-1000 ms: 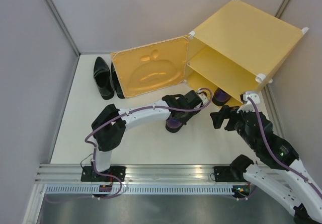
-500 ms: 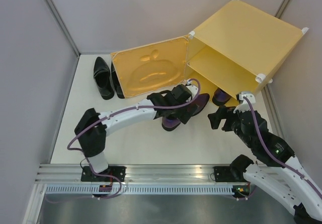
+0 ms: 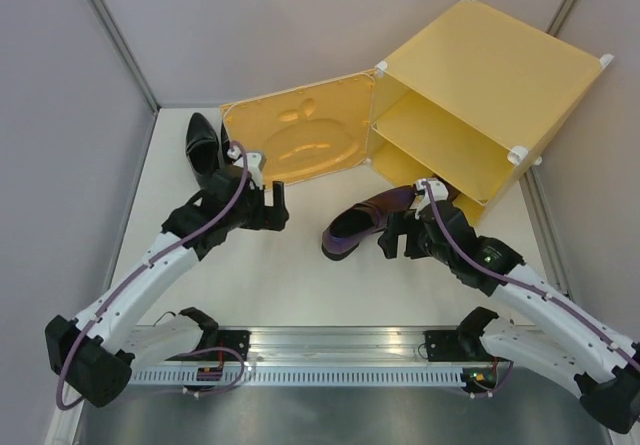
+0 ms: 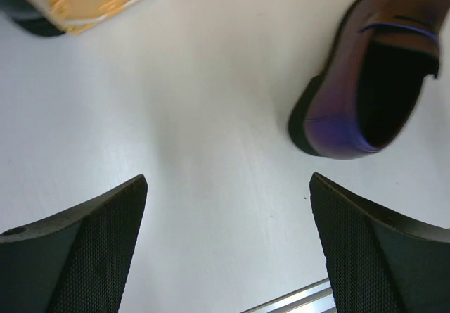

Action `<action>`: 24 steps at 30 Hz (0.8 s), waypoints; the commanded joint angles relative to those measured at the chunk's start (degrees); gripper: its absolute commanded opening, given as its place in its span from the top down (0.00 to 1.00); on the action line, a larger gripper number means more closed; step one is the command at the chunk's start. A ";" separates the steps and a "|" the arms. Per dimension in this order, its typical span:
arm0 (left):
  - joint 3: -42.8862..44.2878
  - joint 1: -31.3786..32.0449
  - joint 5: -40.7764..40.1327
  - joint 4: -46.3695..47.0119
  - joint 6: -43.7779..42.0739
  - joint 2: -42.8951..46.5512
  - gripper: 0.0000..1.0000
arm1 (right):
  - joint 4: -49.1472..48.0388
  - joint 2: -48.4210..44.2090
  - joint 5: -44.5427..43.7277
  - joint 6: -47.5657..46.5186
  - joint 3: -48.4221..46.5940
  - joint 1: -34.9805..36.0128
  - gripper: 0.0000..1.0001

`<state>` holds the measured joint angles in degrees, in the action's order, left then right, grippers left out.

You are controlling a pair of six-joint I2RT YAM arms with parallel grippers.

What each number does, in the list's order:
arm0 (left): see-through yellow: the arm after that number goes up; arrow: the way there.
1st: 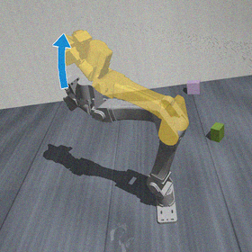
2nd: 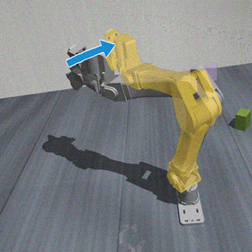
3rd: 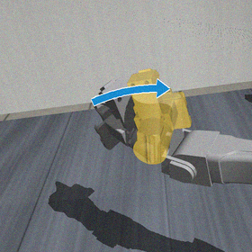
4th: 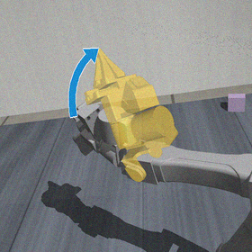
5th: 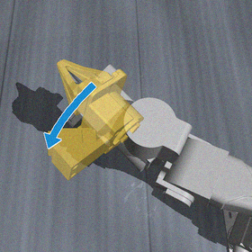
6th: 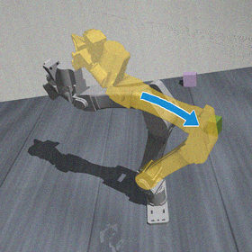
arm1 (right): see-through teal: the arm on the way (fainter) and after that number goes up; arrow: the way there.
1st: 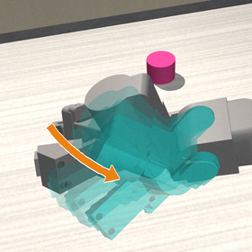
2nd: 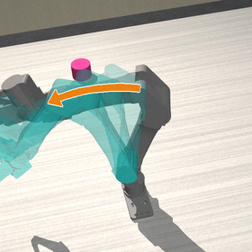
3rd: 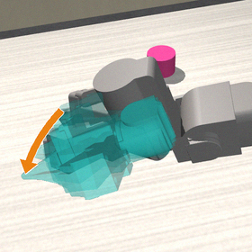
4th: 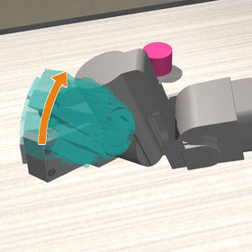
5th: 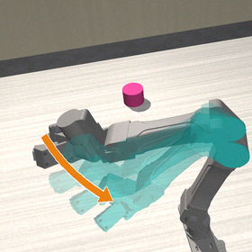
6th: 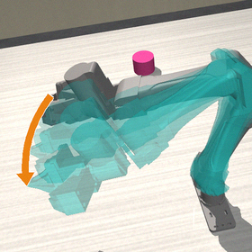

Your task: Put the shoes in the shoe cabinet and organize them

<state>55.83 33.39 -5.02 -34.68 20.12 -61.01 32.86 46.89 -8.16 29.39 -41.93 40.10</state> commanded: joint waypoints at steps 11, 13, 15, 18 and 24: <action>-11.62 -15.10 5.38 -2.33 -1.05 9.07 0.04 | -2.55 23.84 -17.14 6.82 -14.13 21.42 0.02; -11.71 -15.89 5.28 -2.50 -0.70 9.07 0.04 | -1.05 28.40 -18.99 6.48 -18.52 22.74 0.02; -11.97 -16.07 3.52 -2.33 -0.35 9.86 0.04 | 0.79 31.14 -19.52 5.77 -21.25 23.36 0.04; -12.59 -16.07 2.91 -2.33 0.01 11.00 0.05 | 2.64 36.33 -21.19 4.20 -27.13 23.36 0.08; -12.59 -16.16 0.18 -2.41 0.80 11.35 0.05 | 3.61 45.12 -19.09 3.84 -32.94 22.57 0.19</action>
<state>43.38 17.58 -2.59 -38.22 20.01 -50.61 34.54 89.89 -26.61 33.71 -71.64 63.09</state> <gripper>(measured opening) 0.952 0.819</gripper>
